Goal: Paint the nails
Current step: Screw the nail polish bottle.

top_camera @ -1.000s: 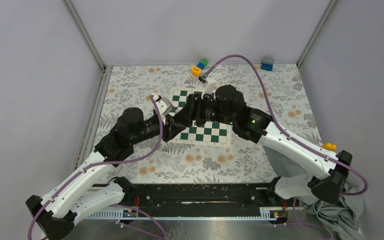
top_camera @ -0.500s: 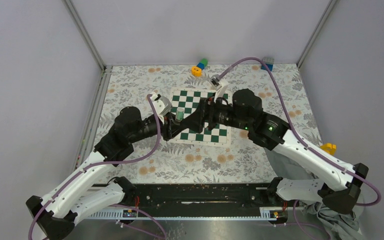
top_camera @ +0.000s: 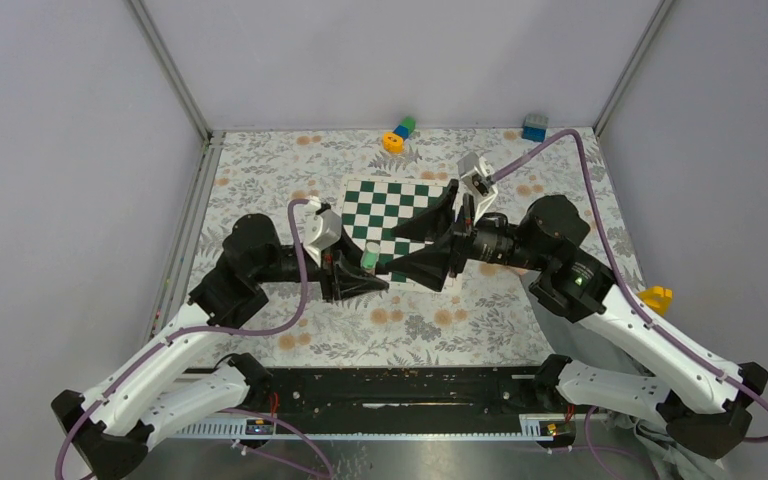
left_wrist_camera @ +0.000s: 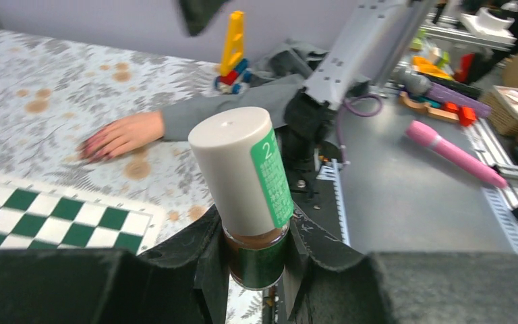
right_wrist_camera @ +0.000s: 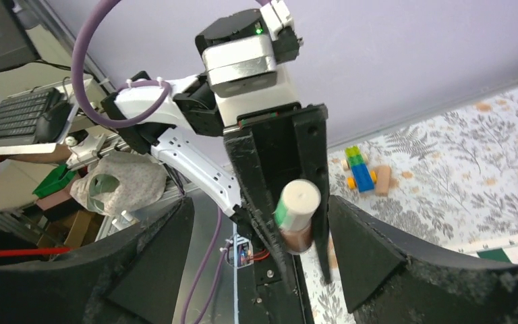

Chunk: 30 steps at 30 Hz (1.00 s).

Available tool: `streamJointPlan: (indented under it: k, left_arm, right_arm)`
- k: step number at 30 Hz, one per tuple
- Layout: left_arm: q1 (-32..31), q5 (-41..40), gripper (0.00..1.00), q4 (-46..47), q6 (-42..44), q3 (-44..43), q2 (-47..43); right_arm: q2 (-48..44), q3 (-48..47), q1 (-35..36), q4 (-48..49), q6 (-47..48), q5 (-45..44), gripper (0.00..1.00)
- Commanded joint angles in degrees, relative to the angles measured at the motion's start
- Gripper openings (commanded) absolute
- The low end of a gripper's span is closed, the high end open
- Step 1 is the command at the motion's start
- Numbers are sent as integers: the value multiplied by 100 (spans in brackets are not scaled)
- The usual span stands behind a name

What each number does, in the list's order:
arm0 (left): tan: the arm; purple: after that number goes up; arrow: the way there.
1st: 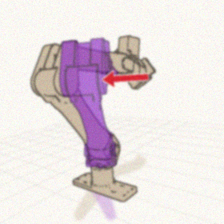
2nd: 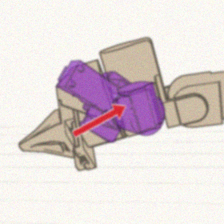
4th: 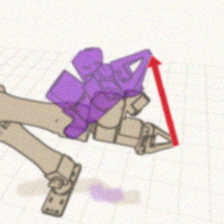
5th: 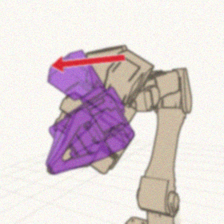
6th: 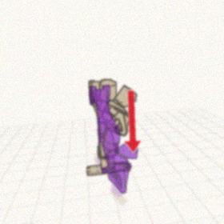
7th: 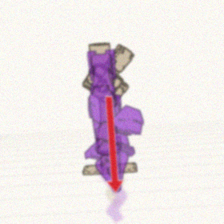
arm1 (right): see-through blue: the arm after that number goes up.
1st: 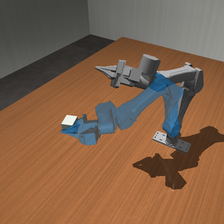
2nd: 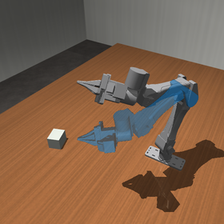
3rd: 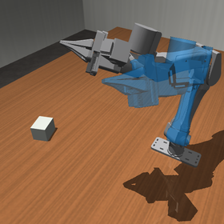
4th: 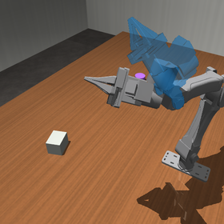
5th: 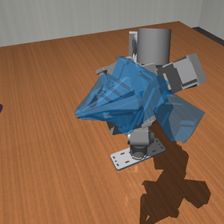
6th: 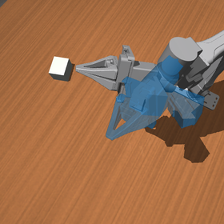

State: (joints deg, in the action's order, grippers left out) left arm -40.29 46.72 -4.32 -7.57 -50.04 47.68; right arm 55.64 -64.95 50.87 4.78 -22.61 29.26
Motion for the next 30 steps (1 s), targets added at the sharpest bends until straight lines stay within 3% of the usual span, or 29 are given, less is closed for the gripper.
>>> streamJointPlan:
  k: [1,7,16,30]
  left_arm:
    - [-137,1088,0,781,-353,-168,-54]
    - [-228,1413,0,1062,-627,-149,13]
    - [-237,1477,0,1584,-1017,-6,13]
    - [-236,1463,0,1583,-1047,-6,75]
  right_arm:
    - [203,6,-217,909,-31,868,79]
    - [531,11,-243,1812,-629,1682,73]
    - [715,74,-229,1958,-793,2098,67]
    - [906,-33,-94,1944,-802,1988,60]
